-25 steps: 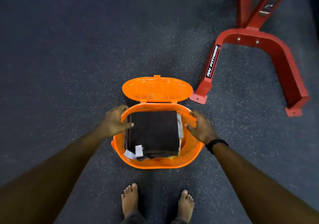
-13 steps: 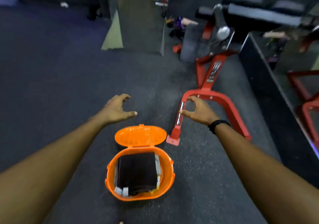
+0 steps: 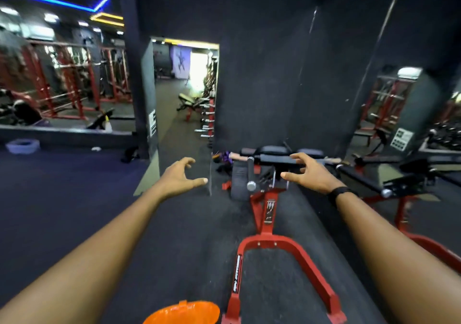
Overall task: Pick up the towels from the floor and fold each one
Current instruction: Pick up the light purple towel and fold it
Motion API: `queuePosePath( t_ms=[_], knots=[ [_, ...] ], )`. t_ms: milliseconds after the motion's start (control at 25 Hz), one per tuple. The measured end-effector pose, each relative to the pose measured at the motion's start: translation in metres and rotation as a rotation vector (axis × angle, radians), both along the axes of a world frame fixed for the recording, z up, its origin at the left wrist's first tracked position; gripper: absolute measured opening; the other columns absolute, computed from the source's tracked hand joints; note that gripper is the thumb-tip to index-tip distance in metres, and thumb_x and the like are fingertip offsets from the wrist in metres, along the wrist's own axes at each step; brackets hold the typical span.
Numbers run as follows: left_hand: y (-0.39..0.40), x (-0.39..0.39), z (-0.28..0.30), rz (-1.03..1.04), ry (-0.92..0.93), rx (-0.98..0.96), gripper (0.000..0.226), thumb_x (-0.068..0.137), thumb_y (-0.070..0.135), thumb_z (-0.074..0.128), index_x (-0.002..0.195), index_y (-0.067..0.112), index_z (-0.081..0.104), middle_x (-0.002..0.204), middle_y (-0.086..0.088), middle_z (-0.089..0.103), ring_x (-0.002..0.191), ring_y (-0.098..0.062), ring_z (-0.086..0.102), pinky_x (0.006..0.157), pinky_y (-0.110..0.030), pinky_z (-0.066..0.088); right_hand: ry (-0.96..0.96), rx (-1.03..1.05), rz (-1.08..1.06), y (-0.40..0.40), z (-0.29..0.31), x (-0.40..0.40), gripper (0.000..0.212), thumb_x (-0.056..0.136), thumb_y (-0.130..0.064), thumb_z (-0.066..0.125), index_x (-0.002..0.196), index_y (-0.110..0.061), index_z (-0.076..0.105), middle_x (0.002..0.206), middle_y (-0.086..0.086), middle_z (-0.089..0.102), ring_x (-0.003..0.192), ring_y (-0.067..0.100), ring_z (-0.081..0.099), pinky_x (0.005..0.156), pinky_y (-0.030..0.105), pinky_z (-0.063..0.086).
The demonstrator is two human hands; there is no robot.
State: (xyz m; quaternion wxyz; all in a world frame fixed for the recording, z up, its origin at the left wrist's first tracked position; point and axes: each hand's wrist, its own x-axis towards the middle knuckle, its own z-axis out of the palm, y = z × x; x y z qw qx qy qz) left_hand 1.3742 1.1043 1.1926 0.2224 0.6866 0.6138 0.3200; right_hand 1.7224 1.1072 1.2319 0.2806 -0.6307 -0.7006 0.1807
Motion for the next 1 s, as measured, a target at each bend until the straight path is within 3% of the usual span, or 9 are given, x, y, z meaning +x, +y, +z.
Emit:
queuePosePath(
  t_ms=[280,520,720,1000],
  knots=[
    [0.008,0.059,0.062,-0.257,-0.001,0.111,0.073,0.075,0.043,0.077,0.136,0.018,0.046,0.135,-0.007,0.052,0.105,-0.013,0.052,0.09,-0.025,0.04,-0.076,0.08,-0.235,-0.083,0.063,0.051,0.072,0.077,-0.043,0.076,0.136,-0.017,0.045,0.137,0.007,0.053,0.123,0.02,0.053,0.103,0.031,0.041],
    [-0.009,0.138,0.088,-0.605,0.056,0.158,0.073,0.075,0.046,0.076,0.135,0.019,0.046,0.131,-0.002,0.054,0.119,-0.02,0.053,0.1,-0.031,0.041,-0.116,0.087,-0.576,-0.203,0.077,0.077,0.072,0.08,-0.04,0.074,0.139,-0.012,0.043,0.143,0.009,0.047,0.131,0.022,0.044,0.105,0.029,0.034],
    [-0.08,0.223,0.097,-0.94,0.021,0.2,0.069,0.074,0.044,0.077,0.132,0.017,0.05,0.125,-0.003,0.057,0.117,-0.021,0.055,0.098,-0.032,0.043,-0.1,0.046,-0.88,-0.341,0.072,0.075,0.075,0.077,-0.045,0.075,0.139,-0.016,0.042,0.145,0.007,0.044,0.134,0.02,0.041,0.108,0.033,0.035],
    [-0.255,0.324,0.091,-1.429,-0.001,0.18,0.074,0.073,0.047,0.078,0.133,0.018,0.047,0.13,-0.005,0.055,0.121,-0.022,0.052,0.102,-0.036,0.042,-0.13,-0.006,-1.369,-0.576,0.075,0.033,0.073,0.079,-0.045,0.073,0.139,-0.017,0.042,0.144,0.009,0.045,0.131,0.023,0.044,0.102,0.032,0.036]
  ],
)
